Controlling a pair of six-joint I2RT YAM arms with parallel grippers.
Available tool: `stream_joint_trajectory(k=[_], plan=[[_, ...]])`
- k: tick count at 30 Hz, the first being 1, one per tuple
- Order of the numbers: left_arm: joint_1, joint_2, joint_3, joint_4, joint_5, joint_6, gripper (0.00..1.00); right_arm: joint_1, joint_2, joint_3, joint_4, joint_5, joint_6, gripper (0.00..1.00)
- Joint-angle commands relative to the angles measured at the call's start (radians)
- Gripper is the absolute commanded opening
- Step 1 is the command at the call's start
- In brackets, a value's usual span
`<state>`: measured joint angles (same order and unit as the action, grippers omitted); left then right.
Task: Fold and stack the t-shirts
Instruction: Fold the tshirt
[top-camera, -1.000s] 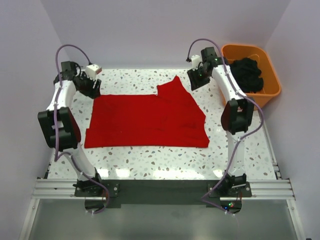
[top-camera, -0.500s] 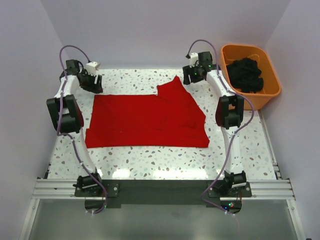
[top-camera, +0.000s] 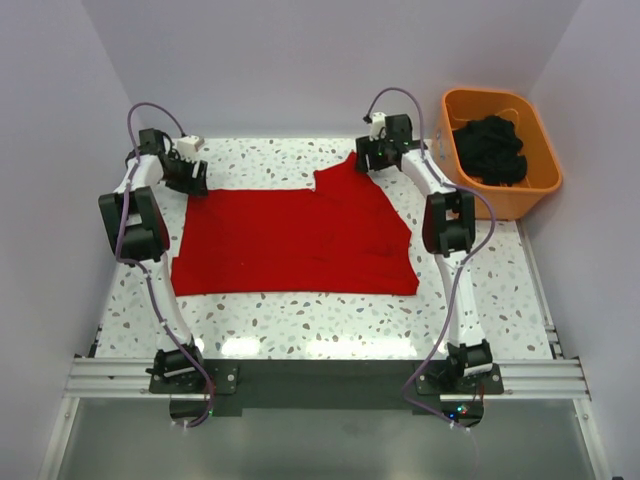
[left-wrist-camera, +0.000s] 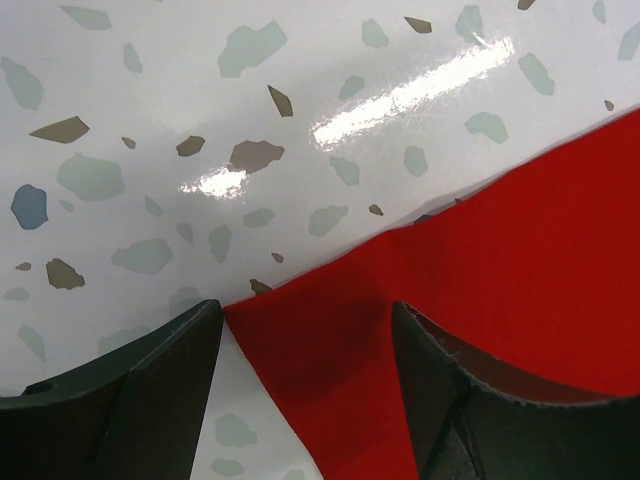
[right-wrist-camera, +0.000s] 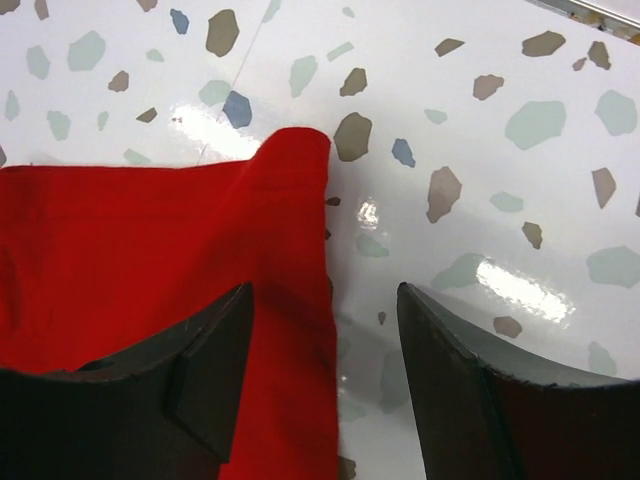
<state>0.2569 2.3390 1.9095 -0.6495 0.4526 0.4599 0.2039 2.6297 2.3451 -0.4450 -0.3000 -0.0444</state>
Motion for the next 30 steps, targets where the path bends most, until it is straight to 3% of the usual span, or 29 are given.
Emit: stream_joint_trajectory(k=[1, 4, 13, 18, 30], plan=[[0.015, 0.003, 0.042, -0.019, -0.005, 0.005, 0.73, 0.002, -0.074, -0.039, 0.028, -0.033, 0.012, 0.62], [0.013, 0.003, 0.04, -0.027, -0.003, 0.0, 0.73, -0.015, -0.144, -0.119, 0.0, -0.031, 0.003, 0.61], [0.016, 0.006, 0.037, -0.013, -0.04, 0.005, 0.73, -0.04, -0.197, -0.136, -0.27, -0.007, -0.107, 0.5], [0.016, 0.014, 0.043, 0.002, -0.051, 0.005, 0.73, -0.038, -0.175, -0.136, -0.288, -0.013, -0.088, 0.41], [0.018, 0.003, 0.033, 0.019, -0.052, 0.002, 0.73, 0.029, -0.119, -0.102, -0.261, 0.044, -0.084, 0.4]])
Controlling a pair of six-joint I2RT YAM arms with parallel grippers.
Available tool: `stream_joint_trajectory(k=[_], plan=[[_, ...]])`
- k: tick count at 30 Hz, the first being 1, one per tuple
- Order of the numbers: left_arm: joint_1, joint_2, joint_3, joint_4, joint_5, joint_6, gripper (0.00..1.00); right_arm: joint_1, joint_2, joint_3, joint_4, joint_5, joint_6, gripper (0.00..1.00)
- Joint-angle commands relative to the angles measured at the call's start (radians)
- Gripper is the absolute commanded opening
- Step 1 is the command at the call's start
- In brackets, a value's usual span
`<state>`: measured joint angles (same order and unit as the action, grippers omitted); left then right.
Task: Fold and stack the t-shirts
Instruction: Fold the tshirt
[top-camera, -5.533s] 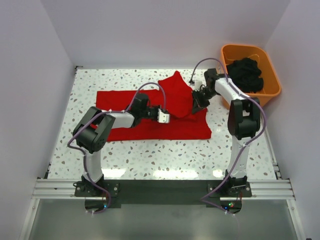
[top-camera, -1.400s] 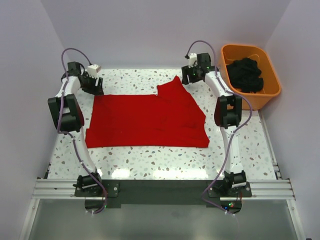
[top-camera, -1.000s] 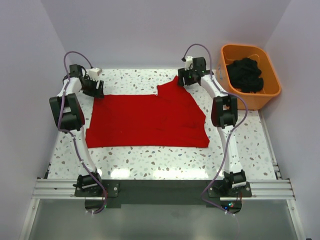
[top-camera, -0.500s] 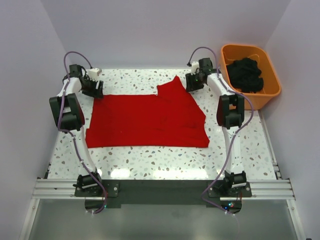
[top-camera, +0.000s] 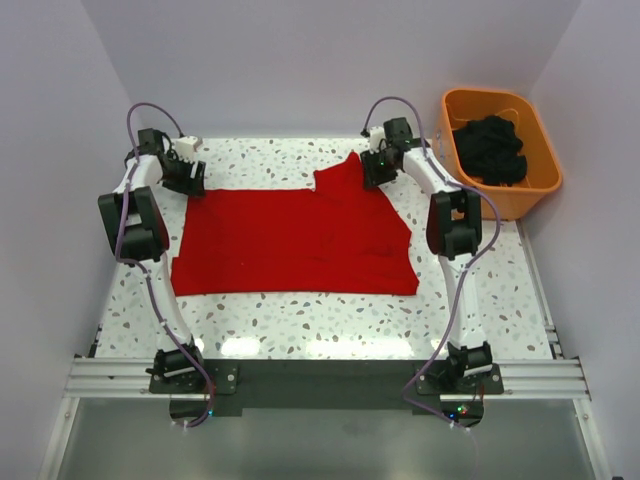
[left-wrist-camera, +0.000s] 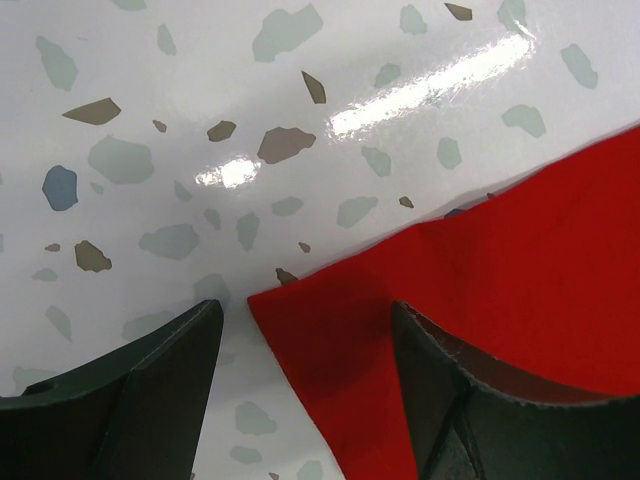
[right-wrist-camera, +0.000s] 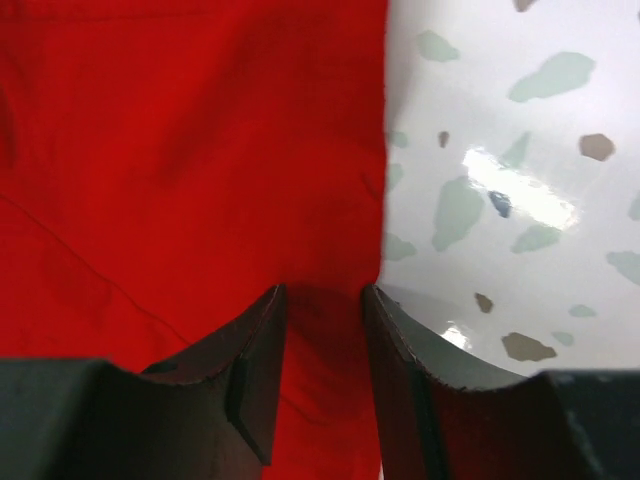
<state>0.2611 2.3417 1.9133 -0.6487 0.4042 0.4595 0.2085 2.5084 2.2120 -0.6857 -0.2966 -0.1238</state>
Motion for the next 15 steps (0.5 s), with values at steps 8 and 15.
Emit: stream_joint_trajectory(k=[8, 15], plan=[[0.013, 0.002, 0.032, 0.046, -0.005, 0.022, 0.73, 0.032, 0.047, 0.072, -0.021, 0.128, -0.016, 0.34], [0.01, 0.028, 0.078, 0.044, 0.001, 0.039, 0.72, 0.032, 0.053, 0.08, 0.017, 0.18, -0.023, 0.34]])
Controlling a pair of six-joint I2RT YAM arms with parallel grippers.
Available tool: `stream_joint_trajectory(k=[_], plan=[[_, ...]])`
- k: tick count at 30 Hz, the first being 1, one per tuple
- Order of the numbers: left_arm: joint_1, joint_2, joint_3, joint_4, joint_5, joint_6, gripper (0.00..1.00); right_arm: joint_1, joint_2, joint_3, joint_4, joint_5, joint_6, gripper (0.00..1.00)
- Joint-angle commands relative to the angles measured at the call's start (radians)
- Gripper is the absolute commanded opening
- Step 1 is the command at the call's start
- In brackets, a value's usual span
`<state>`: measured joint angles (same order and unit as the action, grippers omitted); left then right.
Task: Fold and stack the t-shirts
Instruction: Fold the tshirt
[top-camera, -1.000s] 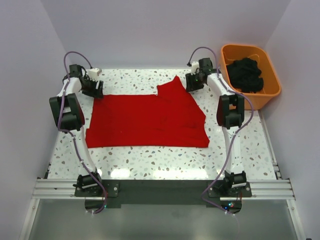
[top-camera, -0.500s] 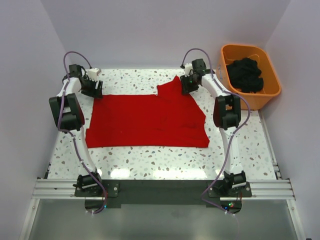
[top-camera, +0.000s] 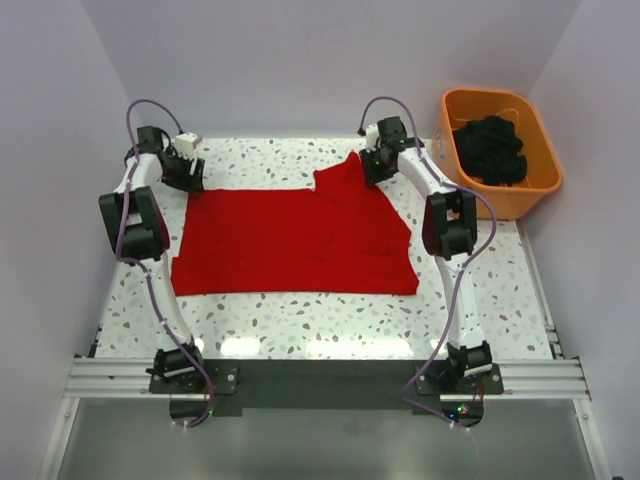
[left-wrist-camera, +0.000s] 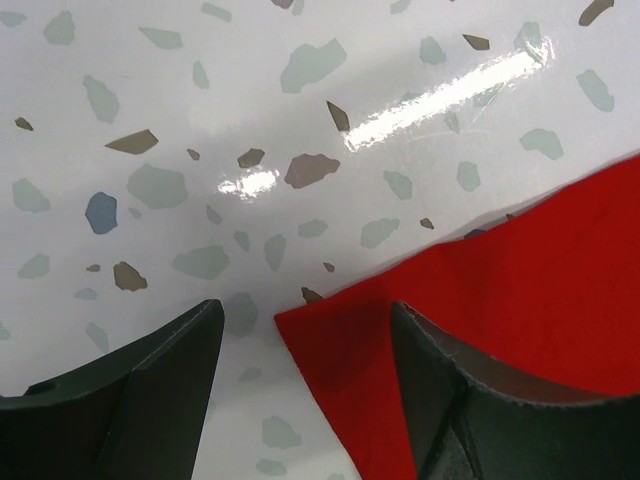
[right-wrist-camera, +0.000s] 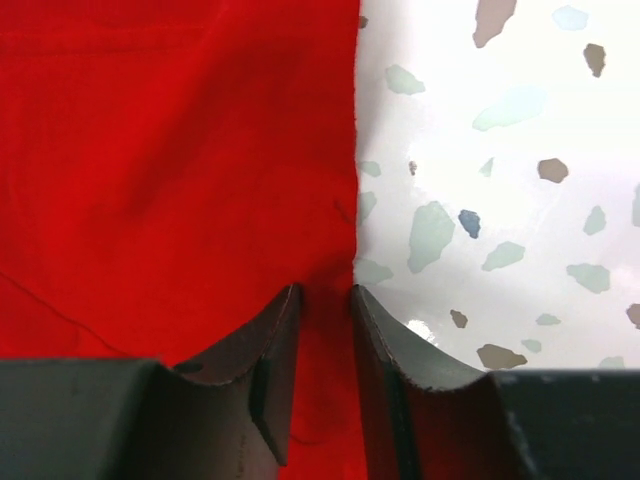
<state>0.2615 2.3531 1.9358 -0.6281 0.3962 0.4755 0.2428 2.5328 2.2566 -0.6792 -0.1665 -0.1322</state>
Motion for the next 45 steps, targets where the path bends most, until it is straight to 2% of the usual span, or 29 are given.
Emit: stream_joint_trajectory(k=[1, 6, 8, 10, 22, 26, 34, 45], plan=[[0.01, 0.021, 0.057, 0.022, 0.018, 0.026, 0.72, -0.002, 0.033, 0.047, 0.006, 0.051, -0.014, 0.31], [0.01, 0.018, 0.06, 0.021, 0.035, 0.051, 0.71, -0.002, 0.041, 0.046, 0.01, 0.044, -0.01, 0.22], [0.01, 0.026, 0.077, -0.011, 0.053, 0.066, 0.69, -0.003, 0.04, 0.047, 0.013, 0.039, -0.017, 0.08], [0.01, 0.041, 0.095, -0.041, 0.076, 0.095, 0.66, -0.004, 0.034, 0.047, 0.02, 0.028, -0.021, 0.0], [0.012, 0.095, 0.147, -0.137, 0.098, 0.225, 0.45, -0.007, -0.002, 0.017, 0.036, -0.01, -0.04, 0.0], [0.013, 0.103, 0.143, -0.131, 0.102, 0.241, 0.28, -0.01, -0.019, 0.011, 0.04, -0.025, -0.04, 0.0], [0.016, 0.049, 0.098, -0.107, 0.188, 0.29, 0.0, -0.037, -0.088, -0.025, 0.061, -0.085, -0.018, 0.0], [0.042, -0.041, 0.029, -0.018, 0.242, 0.264, 0.0, -0.043, -0.137, -0.069, 0.081, -0.131, -0.009, 0.0]])
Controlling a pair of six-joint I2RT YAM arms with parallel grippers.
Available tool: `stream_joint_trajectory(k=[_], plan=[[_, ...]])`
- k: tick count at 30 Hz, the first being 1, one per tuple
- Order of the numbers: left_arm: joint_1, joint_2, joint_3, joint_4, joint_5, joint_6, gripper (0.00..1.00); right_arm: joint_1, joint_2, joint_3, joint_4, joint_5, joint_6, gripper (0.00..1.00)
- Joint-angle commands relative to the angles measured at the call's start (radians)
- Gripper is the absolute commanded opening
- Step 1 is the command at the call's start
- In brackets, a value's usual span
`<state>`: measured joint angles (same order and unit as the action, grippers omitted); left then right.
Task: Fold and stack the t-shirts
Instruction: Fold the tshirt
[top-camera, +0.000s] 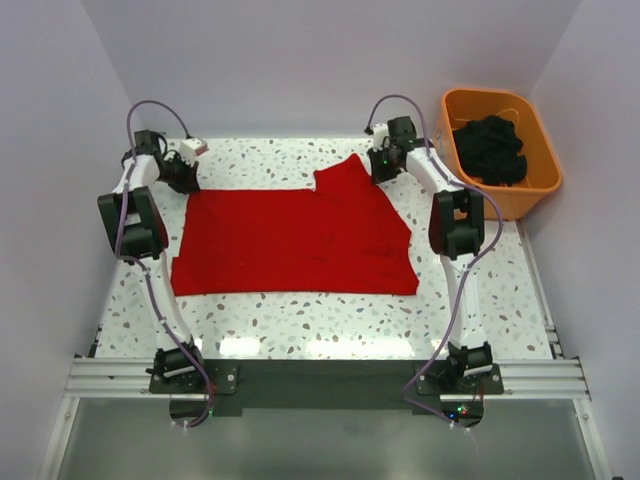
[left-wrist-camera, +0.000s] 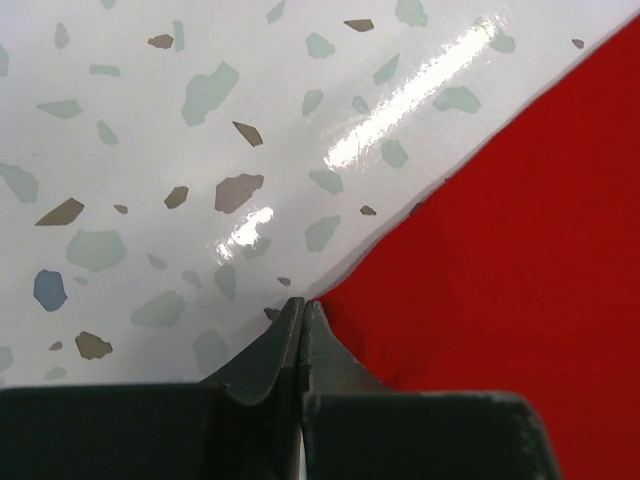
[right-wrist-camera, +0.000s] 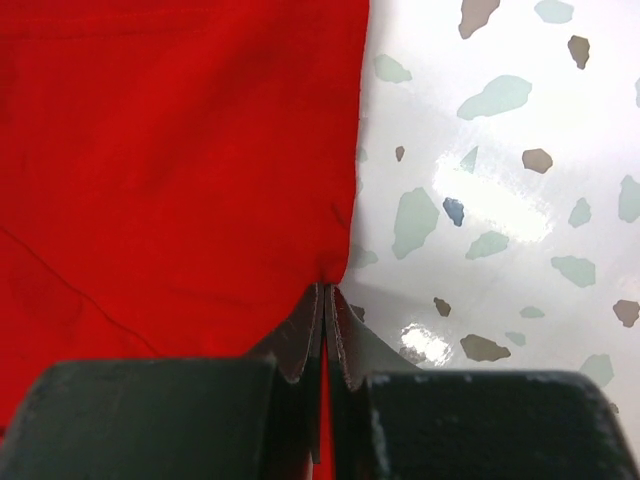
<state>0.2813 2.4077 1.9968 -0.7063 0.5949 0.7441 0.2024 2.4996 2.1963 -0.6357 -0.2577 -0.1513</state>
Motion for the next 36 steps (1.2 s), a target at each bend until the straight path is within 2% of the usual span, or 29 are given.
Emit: stream_joint_trajectory(k=[1, 16, 21, 28, 36], plan=[[0.028, -0.113, -0.041, 0.068, 0.046, -0.006, 0.0, -0.001, -0.111, -0.012, 0.041, -0.04, 0.009, 0.0], [0.045, -0.145, -0.093, 0.119, 0.066, -0.02, 0.0, -0.006, -0.119, -0.017, 0.079, -0.051, 0.021, 0.0], [0.045, -0.137, -0.084, 0.114, 0.065, -0.019, 0.0, -0.006, -0.079, 0.04, 0.038, -0.066, 0.032, 0.0], [0.056, -0.16, -0.082, 0.12, 0.077, -0.028, 0.0, -0.012, -0.145, -0.017, 0.056, -0.058, 0.016, 0.0], [0.073, -0.243, -0.165, 0.133, 0.115, 0.012, 0.0, -0.037, -0.257, -0.128, 0.056, -0.1, -0.002, 0.0]])
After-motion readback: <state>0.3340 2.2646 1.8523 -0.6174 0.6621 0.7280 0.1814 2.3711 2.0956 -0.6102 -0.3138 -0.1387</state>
